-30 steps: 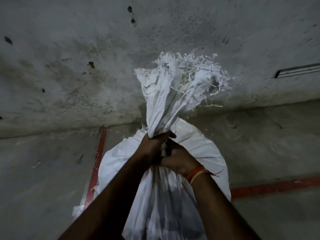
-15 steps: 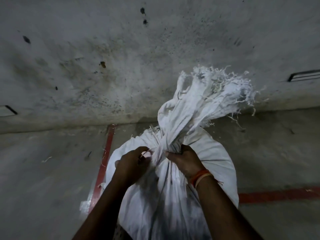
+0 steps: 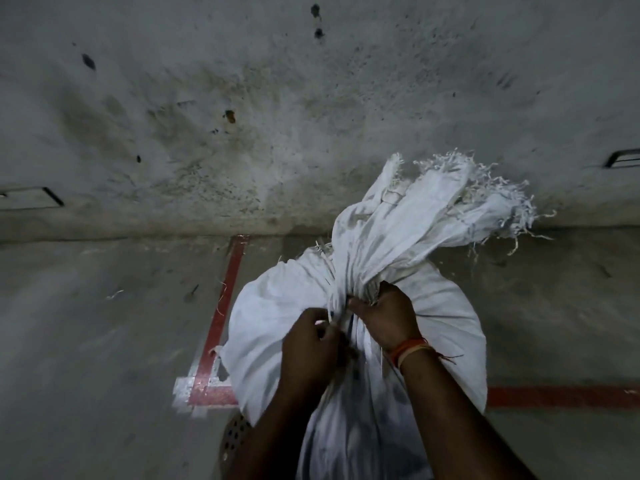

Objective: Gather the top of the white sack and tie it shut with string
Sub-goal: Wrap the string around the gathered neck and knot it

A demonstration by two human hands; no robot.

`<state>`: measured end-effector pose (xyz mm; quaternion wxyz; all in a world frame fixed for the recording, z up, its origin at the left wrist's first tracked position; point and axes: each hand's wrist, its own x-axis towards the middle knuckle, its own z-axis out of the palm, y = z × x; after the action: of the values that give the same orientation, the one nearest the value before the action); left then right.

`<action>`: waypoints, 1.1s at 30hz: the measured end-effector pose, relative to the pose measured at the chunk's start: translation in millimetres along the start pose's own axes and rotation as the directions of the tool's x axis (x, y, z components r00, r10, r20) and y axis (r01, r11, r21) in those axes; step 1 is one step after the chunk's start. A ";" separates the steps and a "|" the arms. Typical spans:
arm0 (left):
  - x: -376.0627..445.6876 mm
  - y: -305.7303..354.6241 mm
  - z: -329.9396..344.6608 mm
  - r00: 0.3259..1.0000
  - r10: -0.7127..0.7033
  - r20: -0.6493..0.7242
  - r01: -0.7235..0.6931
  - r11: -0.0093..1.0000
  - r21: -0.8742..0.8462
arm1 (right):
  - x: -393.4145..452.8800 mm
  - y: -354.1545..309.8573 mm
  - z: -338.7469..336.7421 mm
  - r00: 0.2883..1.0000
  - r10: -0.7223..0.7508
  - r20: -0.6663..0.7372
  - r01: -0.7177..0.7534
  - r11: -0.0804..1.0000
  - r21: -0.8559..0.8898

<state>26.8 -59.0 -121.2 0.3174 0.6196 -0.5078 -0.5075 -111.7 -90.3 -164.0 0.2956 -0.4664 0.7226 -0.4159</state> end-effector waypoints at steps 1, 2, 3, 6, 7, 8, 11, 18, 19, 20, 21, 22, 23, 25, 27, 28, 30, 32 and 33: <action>-2.5 0.3 6.5 0.991 -0.128 0.044 0.135 0.967 -0.218 | -1.3 -1.2 -0.1 1.000 -0.016 -0.007 0.016 1.000 -0.026; -3.0 0.2 11.7 0.974 -0.199 0.106 0.224 0.906 -0.358 | -3.1 -2.9 -1.0 0.999 -0.031 -0.009 0.030 0.998 -0.046; -0.7 -2.7 15.4 0.961 -0.227 0.160 0.275 0.864 -0.423 | -4.5 -4.7 -2.6 0.999 -0.042 -0.006 0.041 0.997 -0.061; 8.4 -11.6 20.9 0.947 -0.214 0.238 0.307 0.817 -0.488 | -7.3 -10.5 -13.0 0.998 -0.049 0.035 0.051 0.997 -0.066; 11.9 -14.1 22.9 0.950 -0.200 0.241 0.301 0.797 -0.524 | -7.7 -10.5 -17.1 0.997 -0.040 0.065 0.045 0.997 -0.071; 13.1 -14.3 25.5 0.949 -0.192 0.250 0.305 0.757 -0.578 | -8.7 -11.3 -22.1 0.995 -0.037 0.092 0.045 0.995 -0.084; 15.5 -13.8 36.1 0.944 -0.201 0.261 0.327 0.655 -0.681 | -16.1 -5.1 -38.9 0.994 -0.051 0.096 0.065 0.987 -0.147; 21.6 -16.8 48.0 0.962 -0.142 0.232 0.272 0.558 -0.784 | -55.2 19.5 -63.6 0.964 0.220 0.146 -0.250 0.939 0.235; 22.2 -18.3 49.6 0.967 -0.140 0.212 0.254 0.557 -0.791 | -57.9 19.0 -61.0 0.958 0.234 0.167 -0.277 0.908 0.313; 22.2 -19.5 51.0 0.971 -0.137 0.197 0.240 0.554 -0.797 | -60.7 15.9 -58.4 0.955 0.233 0.184 -0.287 0.883 0.371; 22.7 -21.0 51.8 0.973 -0.142 0.182 0.231 0.551 -0.802 | -62.7 13.2 -56.0 0.956 0.222 0.192 -0.283 0.873 0.398; 23.2 -21.5 52.0 0.973 -0.150 0.174 0.228 0.541 -0.809 | -64.5 10.2 -53.8 0.961 0.193 0.199 -0.260 0.878 0.402; 24.9 -22.5 52.0 0.974 -0.159 0.164 0.224 0.528 -0.819 | -65.0 8.5 -52.2 0.968 0.161 0.195 -0.225 0.898 0.377; 27.8 -21.7 50.4 0.975 -0.169 0.142 0.210 0.509 -0.834 | -61.0 6.0 -50.5 0.984 0.115 0.139 -0.151 0.944 0.293; 29.1 -20.3 46.4 0.982 -0.162 0.094 0.171 0.573 -0.802 | -52.7 7.4 -48.5 0.992 0.104 0.077 -0.118 0.969 0.217; 28.6 -19.6 43.6 0.989 -0.136 0.052 0.129 0.653 -0.746 | -48.5 9.3 -47.2 0.994 0.097 0.057 -0.106 0.977 0.184; 23.9 -18.1 35.0 0.998 -0.008 -0.057 -0.018 0.903 -0.430 | -41.6 13.8 -45.0 0.996 0.076 0.046 -0.082 0.989 0.127; 17.3 -15.1 24.3 0.967 0.220 -0.130 -0.198 0.966 0.163 | -35.6 15.6 -45.0 0.997 0.045 0.056 -0.050 0.995 0.089; 14.0 -12.1 18.9 0.930 0.338 -0.143 -0.261 0.883 0.391 | -32.7 15.5 -45.7 0.998 0.027 0.063 -0.031 0.997 0.074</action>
<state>12.1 -66.6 -141.9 0.3230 0.6306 -0.6472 -0.2814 -142.8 -42.0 -154.4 0.3410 -0.4571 0.7037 -0.4238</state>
